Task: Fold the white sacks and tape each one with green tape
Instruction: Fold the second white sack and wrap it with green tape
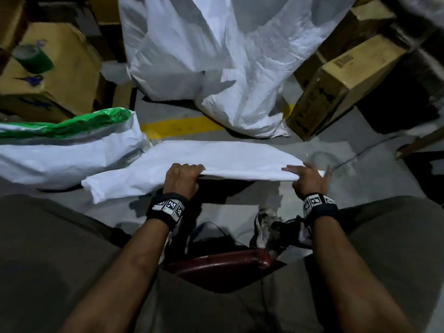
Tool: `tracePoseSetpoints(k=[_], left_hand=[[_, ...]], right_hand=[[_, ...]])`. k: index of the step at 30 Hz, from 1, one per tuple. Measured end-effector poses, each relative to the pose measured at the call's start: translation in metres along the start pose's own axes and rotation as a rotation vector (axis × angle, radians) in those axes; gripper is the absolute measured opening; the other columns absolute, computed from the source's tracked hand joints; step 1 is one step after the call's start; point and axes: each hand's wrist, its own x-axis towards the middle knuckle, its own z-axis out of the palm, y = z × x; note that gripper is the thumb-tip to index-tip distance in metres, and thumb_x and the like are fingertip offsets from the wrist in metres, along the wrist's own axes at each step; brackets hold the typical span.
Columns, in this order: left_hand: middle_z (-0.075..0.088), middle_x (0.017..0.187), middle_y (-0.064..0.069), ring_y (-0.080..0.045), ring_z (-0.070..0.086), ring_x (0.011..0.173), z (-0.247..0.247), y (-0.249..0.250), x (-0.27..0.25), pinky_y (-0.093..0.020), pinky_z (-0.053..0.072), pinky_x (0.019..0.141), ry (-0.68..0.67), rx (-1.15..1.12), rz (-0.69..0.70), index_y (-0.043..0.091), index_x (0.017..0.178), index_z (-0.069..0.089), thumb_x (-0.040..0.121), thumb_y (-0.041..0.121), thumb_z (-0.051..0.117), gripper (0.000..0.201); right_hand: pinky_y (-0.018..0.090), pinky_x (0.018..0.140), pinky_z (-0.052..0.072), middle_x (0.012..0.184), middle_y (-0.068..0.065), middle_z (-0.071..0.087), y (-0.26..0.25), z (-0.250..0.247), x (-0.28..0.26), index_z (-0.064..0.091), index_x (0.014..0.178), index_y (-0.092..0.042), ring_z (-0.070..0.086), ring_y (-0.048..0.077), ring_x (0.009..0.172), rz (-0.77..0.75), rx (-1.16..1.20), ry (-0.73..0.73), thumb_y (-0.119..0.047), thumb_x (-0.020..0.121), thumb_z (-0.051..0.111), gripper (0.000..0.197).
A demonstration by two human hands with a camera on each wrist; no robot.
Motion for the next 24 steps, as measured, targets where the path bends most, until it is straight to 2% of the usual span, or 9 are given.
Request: tracePoseSetpoints(k=[3,5,10,12,16,19,21,23,24], left_hand=[[0.07,0.071,-0.005,-0.031,0.067,0.067,0.003,-0.005,-0.003,-0.035,0.05,0.065,-0.002,-0.004,0.017,0.021,0.087,0.072,0.049,0.002,0.073,0.043],[0.07,0.075,-0.006,-0.031,0.068,0.075,0.006,-0.018,-0.005,-0.035,0.048,0.07,-0.036,0.016,-0.026,0.021,0.09,0.07,0.057,0.006,0.073,0.037],[0.07,0.108,-0.003,-0.028,0.06,0.11,0.012,-0.072,-0.019,-0.043,0.025,0.102,-0.064,0.11,-0.238,0.027,0.115,0.066,0.07,0.023,0.078,0.047],[0.073,0.105,-0.003,-0.027,0.062,0.109,0.008,-0.094,-0.023,-0.043,0.021,0.105,-0.067,0.142,-0.304,0.027,0.112,0.07,0.068,0.022,0.081,0.046],[0.074,0.085,-0.002,-0.026,0.067,0.095,-0.004,-0.112,-0.023,-0.044,0.024,0.108,-0.059,0.236,-0.359,0.028,0.09,0.078,0.064,0.017,0.08,0.028],[0.075,0.097,-0.003,-0.025,0.065,0.106,-0.006,-0.115,-0.017,-0.04,0.023,0.111,-0.113,0.259,-0.369,0.024,0.094,0.077,0.073,0.018,0.074,0.022],[0.074,0.11,-0.003,-0.024,0.063,0.113,-0.005,-0.118,-0.014,-0.04,0.028,0.11,-0.194,0.265,-0.389,0.024,0.104,0.075,0.079,0.024,0.071,0.025],[0.069,0.123,-0.004,-0.024,0.061,0.12,-0.001,-0.12,-0.01,-0.04,0.033,0.108,-0.313,0.234,-0.41,0.026,0.115,0.071,0.084,0.027,0.071,0.031],[0.067,0.128,-0.003,-0.024,0.059,0.123,0.001,-0.12,-0.009,-0.039,0.034,0.109,-0.356,0.213,-0.41,0.027,0.12,0.069,0.085,0.027,0.07,0.035]], right_hand=[[0.061,0.118,0.009,0.139,-0.006,0.059,-0.003,-0.002,-0.004,0.066,0.116,-0.055,0.05,0.018,0.133,0.102,0.006,-0.027,-0.017,0.085,0.067,0.05],[0.067,0.113,0.019,0.135,-0.003,0.06,-0.007,-0.004,-0.005,0.067,0.113,-0.056,0.057,0.023,0.124,0.148,0.007,-0.041,-0.019,0.086,0.065,0.046],[0.082,0.106,0.006,0.141,-0.003,0.052,-0.003,-0.008,-0.004,0.065,0.115,-0.055,0.044,0.02,0.135,0.22,0.005,-0.063,-0.014,0.088,0.061,0.049],[0.084,0.104,0.005,0.143,-0.006,0.05,-0.001,-0.008,-0.002,0.065,0.118,-0.052,0.039,0.018,0.139,0.226,0.023,-0.063,-0.012,0.087,0.063,0.05],[0.086,0.102,0.006,0.143,-0.006,0.051,0.001,-0.01,0.004,0.065,0.124,-0.045,0.038,0.017,0.14,0.259,0.037,-0.064,-0.015,0.086,0.068,0.048],[0.088,0.099,0.005,0.141,-0.001,0.053,-0.004,-0.011,0.005,0.066,0.123,-0.039,0.04,0.022,0.138,0.321,0.001,-0.067,-0.015,0.086,0.067,0.044],[0.085,0.102,0.007,0.135,0.0,0.057,-0.007,-0.009,0.005,0.068,0.121,-0.035,0.04,0.022,0.136,0.2,-0.119,-0.073,-0.018,0.085,0.066,0.041],[0.062,0.118,0.011,0.14,0.0,0.055,-0.022,-0.008,0.003,0.062,0.131,-0.03,0.037,0.021,0.139,-0.078,-0.153,-0.16,-0.026,0.084,0.069,0.048],[0.056,0.119,0.007,0.141,-0.004,0.055,-0.034,-0.005,-0.001,0.06,0.134,-0.03,0.038,0.019,0.139,-0.185,-0.092,-0.199,-0.032,0.084,0.072,0.051]])
